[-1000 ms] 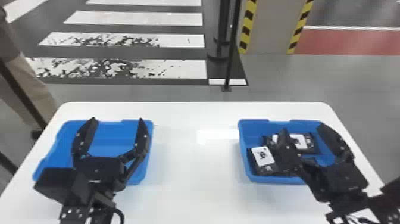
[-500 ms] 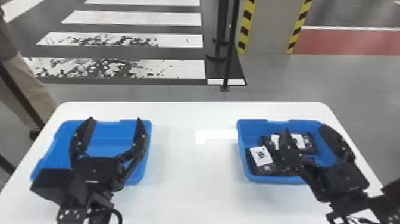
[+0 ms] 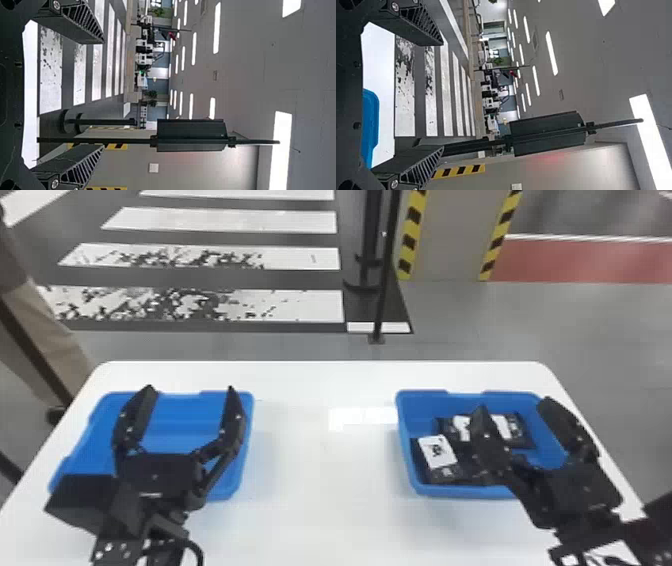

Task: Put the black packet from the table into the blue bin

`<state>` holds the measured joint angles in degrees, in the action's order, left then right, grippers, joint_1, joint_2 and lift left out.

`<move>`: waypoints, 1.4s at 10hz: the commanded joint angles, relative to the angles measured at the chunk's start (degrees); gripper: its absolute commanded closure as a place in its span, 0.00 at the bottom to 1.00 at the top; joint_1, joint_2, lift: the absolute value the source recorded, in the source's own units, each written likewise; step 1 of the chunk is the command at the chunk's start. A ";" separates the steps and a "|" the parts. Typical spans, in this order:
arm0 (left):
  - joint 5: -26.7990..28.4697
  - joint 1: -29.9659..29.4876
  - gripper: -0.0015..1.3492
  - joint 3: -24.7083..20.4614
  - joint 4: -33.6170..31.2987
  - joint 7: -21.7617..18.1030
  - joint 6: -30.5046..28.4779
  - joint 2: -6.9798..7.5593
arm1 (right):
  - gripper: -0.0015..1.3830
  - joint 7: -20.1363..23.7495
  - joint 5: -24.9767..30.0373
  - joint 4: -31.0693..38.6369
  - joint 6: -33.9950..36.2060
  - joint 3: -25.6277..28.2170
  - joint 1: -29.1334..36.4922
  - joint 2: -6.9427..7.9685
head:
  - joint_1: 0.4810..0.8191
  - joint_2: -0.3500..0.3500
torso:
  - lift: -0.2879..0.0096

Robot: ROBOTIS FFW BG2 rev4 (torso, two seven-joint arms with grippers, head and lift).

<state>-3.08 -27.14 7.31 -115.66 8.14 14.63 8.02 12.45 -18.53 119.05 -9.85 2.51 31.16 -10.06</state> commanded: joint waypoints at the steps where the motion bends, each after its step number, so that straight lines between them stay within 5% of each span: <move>1: 0.00 0.00 0.07 0.00 0.00 0.04 0.14 -0.02 | 0.07 -0.15 0.13 0.27 0.00 0.00 0.06 0.04 | 0.63 0.46 | 0.60; 14: 0.34 -0.14 0.07 -0.34 0.00 -0.05 0.98 0.07 | 0.07 -1.55 0.82 0.55 -1.55 0.00 0.76 0.13 | 0.63 0.45 | 0.60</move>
<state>-2.75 -27.28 6.96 -115.66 8.10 15.61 8.13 10.90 -17.81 119.59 -11.39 2.51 31.92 -9.93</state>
